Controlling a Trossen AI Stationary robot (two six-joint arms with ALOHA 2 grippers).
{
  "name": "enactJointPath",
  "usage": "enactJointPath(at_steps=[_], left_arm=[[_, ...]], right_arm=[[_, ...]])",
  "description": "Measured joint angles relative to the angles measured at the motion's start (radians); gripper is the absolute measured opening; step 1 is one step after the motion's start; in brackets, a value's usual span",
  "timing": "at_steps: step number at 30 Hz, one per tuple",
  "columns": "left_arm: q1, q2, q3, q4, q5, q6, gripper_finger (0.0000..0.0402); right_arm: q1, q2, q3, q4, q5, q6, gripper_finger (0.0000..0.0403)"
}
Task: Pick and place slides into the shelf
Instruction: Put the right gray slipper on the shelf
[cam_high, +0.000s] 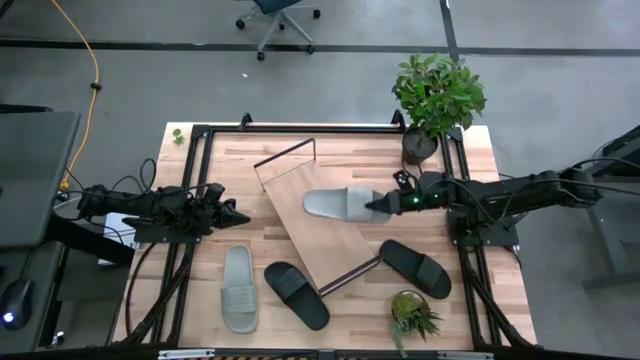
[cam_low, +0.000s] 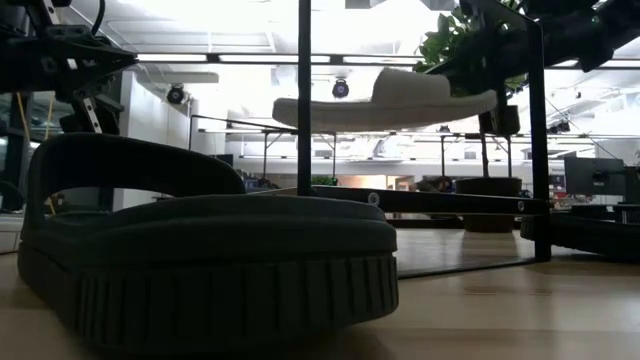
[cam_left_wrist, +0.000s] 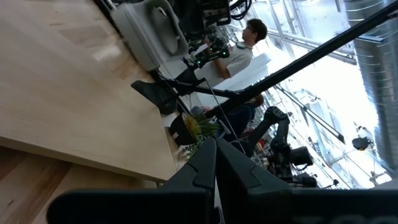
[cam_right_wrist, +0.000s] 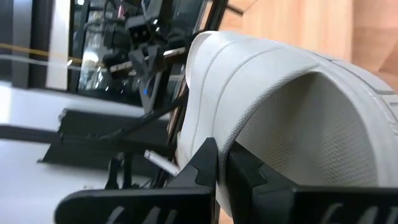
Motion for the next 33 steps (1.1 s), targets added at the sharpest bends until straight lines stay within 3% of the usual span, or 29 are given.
enactJointPath(at_steps=[19,33], left_arm=[[0.000,0.000,0.000,0.000,0.000,-0.001,0.0001],[0.000,0.000,0.000,0.000,0.000,-0.001,0.0001]], right_arm=[[-0.004,0.000,0.000,0.021,-0.088,-0.010,0.0000],[-0.115,0.003,0.000,0.071,-0.152,-0.051,0.0000]])
